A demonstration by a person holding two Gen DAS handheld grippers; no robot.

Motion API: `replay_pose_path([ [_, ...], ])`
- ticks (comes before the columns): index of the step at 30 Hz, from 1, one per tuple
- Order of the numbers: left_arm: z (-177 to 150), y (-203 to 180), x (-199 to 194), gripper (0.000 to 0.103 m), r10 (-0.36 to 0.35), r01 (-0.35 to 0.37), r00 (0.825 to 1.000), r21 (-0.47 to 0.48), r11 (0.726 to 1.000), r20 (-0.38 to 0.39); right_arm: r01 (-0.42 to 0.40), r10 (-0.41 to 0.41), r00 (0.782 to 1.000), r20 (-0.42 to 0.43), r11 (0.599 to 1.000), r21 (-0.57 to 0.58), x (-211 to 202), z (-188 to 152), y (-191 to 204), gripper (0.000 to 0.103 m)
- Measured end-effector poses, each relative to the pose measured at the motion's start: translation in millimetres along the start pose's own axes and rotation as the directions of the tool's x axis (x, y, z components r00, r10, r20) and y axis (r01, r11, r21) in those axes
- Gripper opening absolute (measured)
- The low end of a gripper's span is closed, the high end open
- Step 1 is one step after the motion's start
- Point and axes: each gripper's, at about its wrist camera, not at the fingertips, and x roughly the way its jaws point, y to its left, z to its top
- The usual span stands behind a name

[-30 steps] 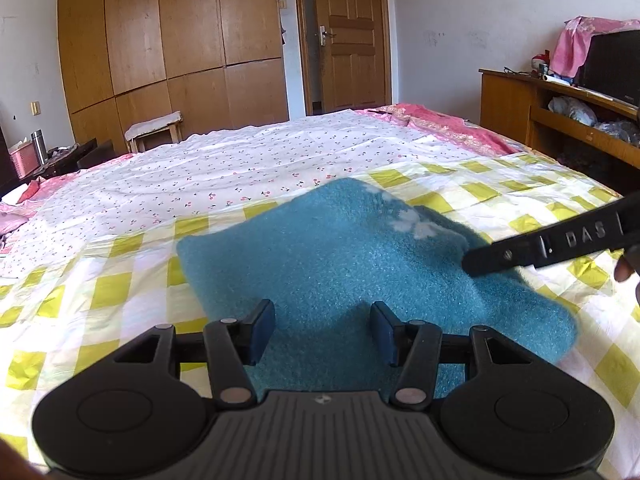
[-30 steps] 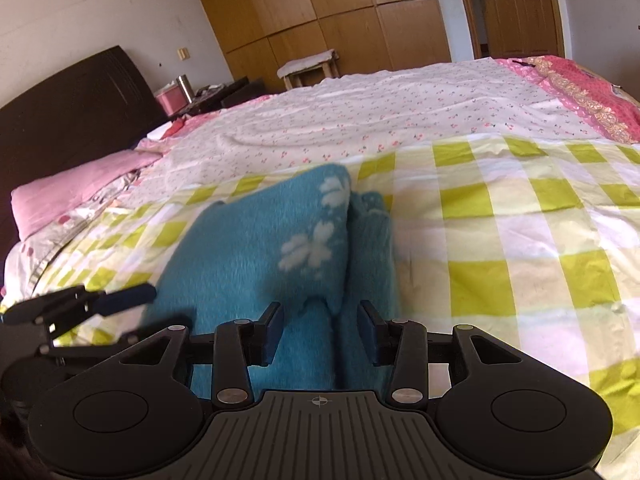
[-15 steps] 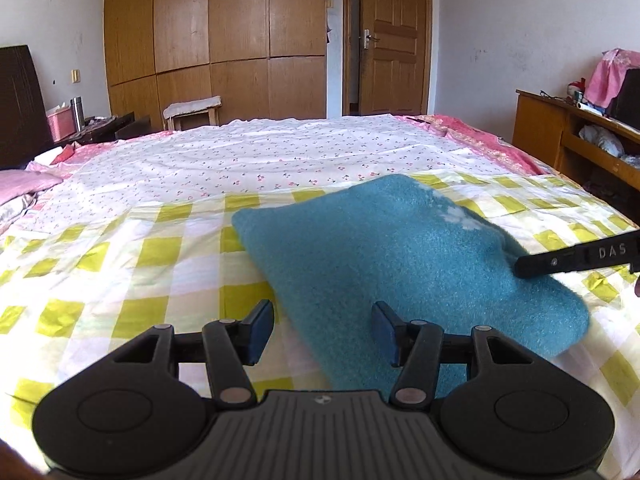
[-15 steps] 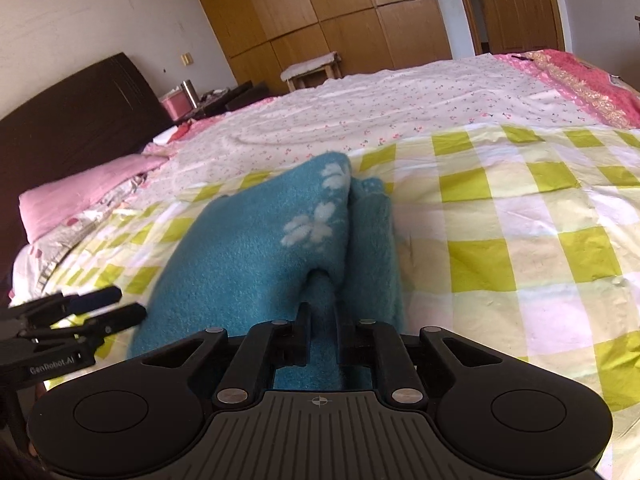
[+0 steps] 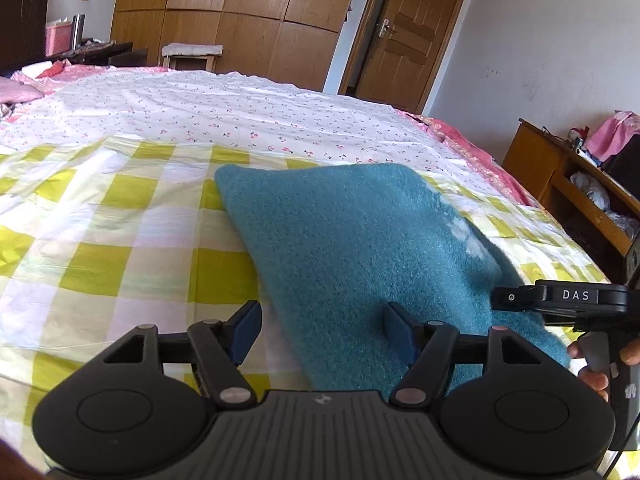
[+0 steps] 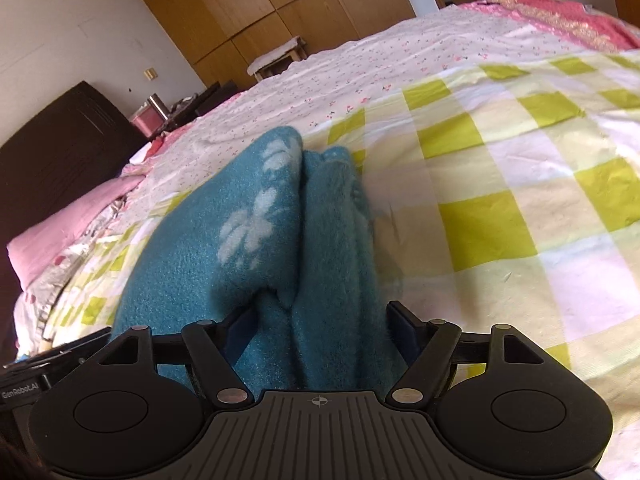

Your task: Fold small clothes

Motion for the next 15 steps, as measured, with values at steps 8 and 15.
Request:
replay_pose_path([
  [8,-16,5,-9,0.059,-0.054,0.053,0.998,-0.021,0.998,-0.038,-0.059,0.06,0.997,-0.04,0.997,0.046,-19,-26,7,0.046],
  [15,-44,-15,-57,0.055,-0.07,0.078,0.994,0.085,0.993,-0.089,-0.091,0.092,0.986,-0.14,0.996,0.018,-68,-79,25,0.043],
])
